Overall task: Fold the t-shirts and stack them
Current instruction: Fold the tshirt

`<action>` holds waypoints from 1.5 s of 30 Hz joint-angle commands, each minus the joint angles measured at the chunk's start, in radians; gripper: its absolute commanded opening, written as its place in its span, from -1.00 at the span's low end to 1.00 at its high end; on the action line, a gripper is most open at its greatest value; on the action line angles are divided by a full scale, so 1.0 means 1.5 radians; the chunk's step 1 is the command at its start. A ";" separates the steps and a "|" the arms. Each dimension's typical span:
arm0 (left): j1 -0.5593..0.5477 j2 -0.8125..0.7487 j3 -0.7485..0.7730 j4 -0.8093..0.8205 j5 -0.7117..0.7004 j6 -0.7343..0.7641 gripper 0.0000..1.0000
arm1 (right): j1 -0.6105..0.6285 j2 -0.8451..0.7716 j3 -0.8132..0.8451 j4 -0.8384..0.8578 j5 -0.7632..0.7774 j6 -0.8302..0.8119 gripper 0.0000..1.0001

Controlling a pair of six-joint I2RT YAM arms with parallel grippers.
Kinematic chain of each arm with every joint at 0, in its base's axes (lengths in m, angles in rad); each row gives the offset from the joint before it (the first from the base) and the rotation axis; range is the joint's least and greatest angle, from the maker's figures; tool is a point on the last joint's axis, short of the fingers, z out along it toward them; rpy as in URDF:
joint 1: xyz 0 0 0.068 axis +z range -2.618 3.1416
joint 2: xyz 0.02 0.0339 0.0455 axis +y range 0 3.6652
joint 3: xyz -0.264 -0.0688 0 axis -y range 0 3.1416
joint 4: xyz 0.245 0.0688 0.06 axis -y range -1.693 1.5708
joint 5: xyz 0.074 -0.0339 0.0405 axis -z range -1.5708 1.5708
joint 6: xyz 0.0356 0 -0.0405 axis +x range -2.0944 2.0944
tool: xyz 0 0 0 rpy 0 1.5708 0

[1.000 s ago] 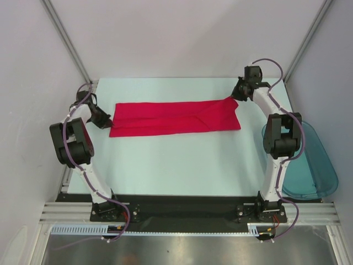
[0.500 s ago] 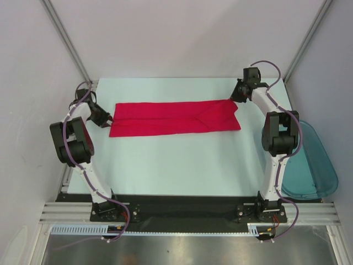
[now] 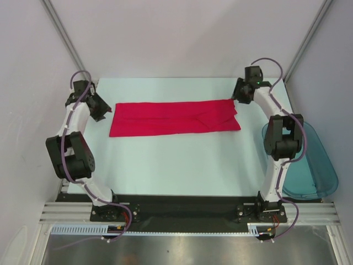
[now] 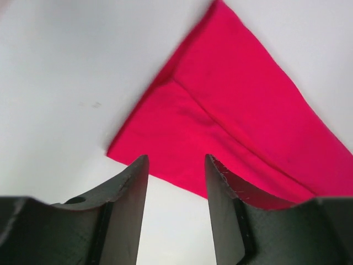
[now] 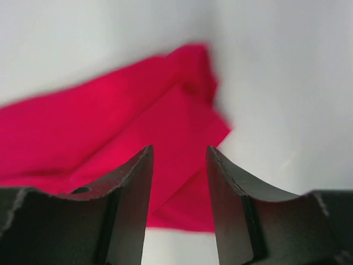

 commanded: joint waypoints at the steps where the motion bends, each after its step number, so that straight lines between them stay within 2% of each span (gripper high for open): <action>1: -0.042 0.001 -0.046 0.025 0.060 0.019 -0.04 | 0.099 -0.110 -0.066 0.055 -0.034 0.011 -0.03; 4: -0.056 0.047 -0.058 0.044 0.116 0.017 -0.17 | 0.167 -0.116 -0.119 0.091 -0.045 0.051 -0.04; 12: -0.065 0.086 -0.079 0.071 0.129 0.019 -0.18 | 0.263 -0.045 -0.147 0.188 -0.163 0.108 0.02; 13: -0.064 0.086 -0.080 0.072 0.128 0.021 -0.18 | 0.271 -0.037 -0.129 0.186 -0.155 0.090 0.13; 15: -0.064 0.094 -0.081 0.072 0.127 0.027 -0.18 | 0.288 0.003 -0.094 0.152 -0.120 -0.004 0.20; 18: -0.064 0.101 -0.084 0.072 0.129 0.033 -0.20 | 0.302 0.049 -0.005 0.069 -0.079 -0.127 0.22; 25: -0.064 0.117 -0.080 0.073 0.131 0.029 -0.20 | 0.334 0.078 0.030 0.006 0.003 -0.352 0.21; 27: -0.064 0.119 -0.079 0.074 0.132 0.028 -0.21 | 0.345 0.091 0.046 -0.002 0.042 -0.381 0.20; 31: -0.064 0.116 -0.082 0.075 0.128 0.030 -0.20 | 0.358 0.111 0.063 0.000 0.054 -0.438 0.18; 37: -0.062 0.110 -0.084 0.072 0.124 0.033 -0.20 | 0.364 0.162 0.128 -0.025 0.084 -0.461 0.14; 45: -0.057 0.111 -0.086 0.070 0.113 0.034 -0.19 | 0.363 0.184 0.150 -0.018 0.127 -0.468 0.02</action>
